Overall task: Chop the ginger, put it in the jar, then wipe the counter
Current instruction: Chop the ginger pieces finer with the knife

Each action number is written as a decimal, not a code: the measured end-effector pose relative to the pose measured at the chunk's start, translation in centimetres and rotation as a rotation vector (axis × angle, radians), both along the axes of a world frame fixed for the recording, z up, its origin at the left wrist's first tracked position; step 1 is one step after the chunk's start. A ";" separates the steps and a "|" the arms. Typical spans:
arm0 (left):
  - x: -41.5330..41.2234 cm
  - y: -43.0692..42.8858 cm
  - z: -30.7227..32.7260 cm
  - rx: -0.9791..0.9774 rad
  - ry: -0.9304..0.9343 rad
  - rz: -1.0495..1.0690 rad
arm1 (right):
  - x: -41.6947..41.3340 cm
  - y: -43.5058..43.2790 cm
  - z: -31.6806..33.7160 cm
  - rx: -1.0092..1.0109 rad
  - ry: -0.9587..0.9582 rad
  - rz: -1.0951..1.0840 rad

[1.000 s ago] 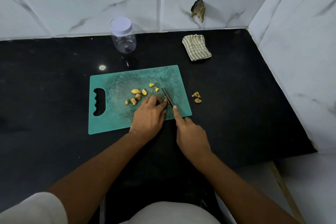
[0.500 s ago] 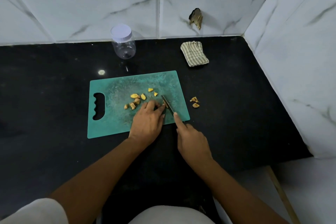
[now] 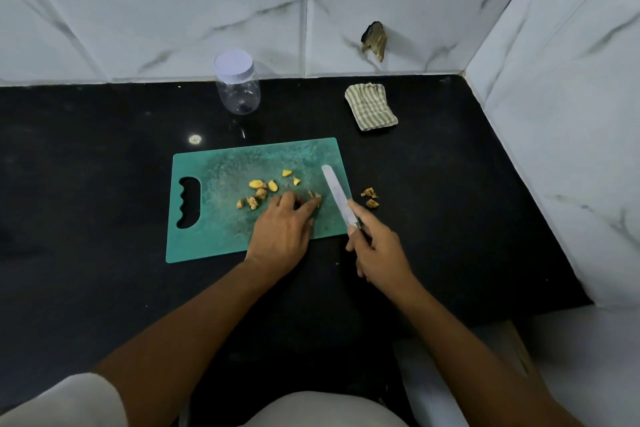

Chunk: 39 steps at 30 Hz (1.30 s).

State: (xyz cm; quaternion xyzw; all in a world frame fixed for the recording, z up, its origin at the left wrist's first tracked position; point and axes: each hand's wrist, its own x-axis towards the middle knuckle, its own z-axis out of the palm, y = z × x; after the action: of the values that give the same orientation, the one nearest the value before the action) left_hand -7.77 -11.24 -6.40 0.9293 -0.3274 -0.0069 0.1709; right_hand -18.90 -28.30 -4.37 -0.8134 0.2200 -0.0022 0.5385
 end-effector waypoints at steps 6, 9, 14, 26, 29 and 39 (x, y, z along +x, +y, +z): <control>-0.2 0.1 0.0 -0.007 0.008 0.044 | -1.8 0.0 0.0 -0.193 -0.013 0.070; -0.2 0.2 0.2 -0.007 0.010 0.056 | -2.2 -0.1 0.1 -0.225 -0.008 0.084; -0.4 0.4 0.4 -0.015 0.051 0.073 | -3.0 -0.3 -0.4 -0.458 -0.047 0.166; -0.9 1.4 0.3 -0.088 0.091 0.196 | -2.0 -1.5 -1.5 -0.864 -0.037 0.442; -0.6 1.4 0.7 -0.076 0.094 0.217 | -0.7 -2.0 -1.4 -0.850 -0.037 0.395; 5.1 0.2 2.5 -0.059 -0.031 0.228 | 1.8 -2.8 -0.9 -0.730 -0.022 0.279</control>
State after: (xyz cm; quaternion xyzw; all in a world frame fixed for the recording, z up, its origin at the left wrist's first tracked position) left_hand -2.68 -10.99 -3.89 0.9550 -0.2225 0.0366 0.1929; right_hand -17.15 -31.10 -5.28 -0.9735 0.0862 -0.0159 0.2113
